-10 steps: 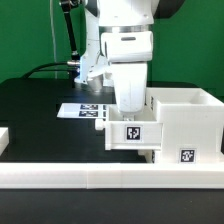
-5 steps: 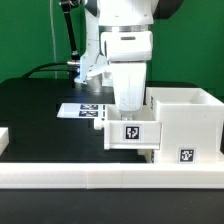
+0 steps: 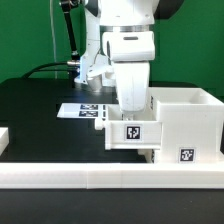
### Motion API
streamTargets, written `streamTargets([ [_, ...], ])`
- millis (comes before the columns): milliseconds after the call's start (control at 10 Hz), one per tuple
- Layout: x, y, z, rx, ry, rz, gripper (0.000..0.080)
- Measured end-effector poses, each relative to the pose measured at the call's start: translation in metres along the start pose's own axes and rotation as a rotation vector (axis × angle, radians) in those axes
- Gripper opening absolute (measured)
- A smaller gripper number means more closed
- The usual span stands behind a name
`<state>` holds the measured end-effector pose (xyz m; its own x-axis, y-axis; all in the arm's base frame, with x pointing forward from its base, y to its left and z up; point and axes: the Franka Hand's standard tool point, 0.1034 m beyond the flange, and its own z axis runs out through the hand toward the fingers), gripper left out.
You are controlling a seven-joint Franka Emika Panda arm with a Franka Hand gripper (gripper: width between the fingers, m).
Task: Assemble drawer
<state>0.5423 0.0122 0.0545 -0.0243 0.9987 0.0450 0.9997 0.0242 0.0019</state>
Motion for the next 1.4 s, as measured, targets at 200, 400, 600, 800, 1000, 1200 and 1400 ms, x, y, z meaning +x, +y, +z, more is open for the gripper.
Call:
streamTargets([
  [200,-0.001,-0.001,0.002,0.002,0.001,-0.067,0.0038],
  [400,-0.001,0.000,0.002,-0.001,0.002,-0.085,0.0038],
  [600,-0.001,0.000,0.002,-0.001,0.002,-0.085,0.0038],
  [800,0.002,0.002,0.001,-0.004,0.002,-0.048,0.0038],
  [1000,0.007,0.002,0.001,-0.007,0.004,0.008,0.0038],
  [1200,0.011,0.003,0.000,-0.009,0.005,0.079,0.0038],
  [1400,0.011,0.002,0.001,-0.008,0.005,0.098,0.0038],
])
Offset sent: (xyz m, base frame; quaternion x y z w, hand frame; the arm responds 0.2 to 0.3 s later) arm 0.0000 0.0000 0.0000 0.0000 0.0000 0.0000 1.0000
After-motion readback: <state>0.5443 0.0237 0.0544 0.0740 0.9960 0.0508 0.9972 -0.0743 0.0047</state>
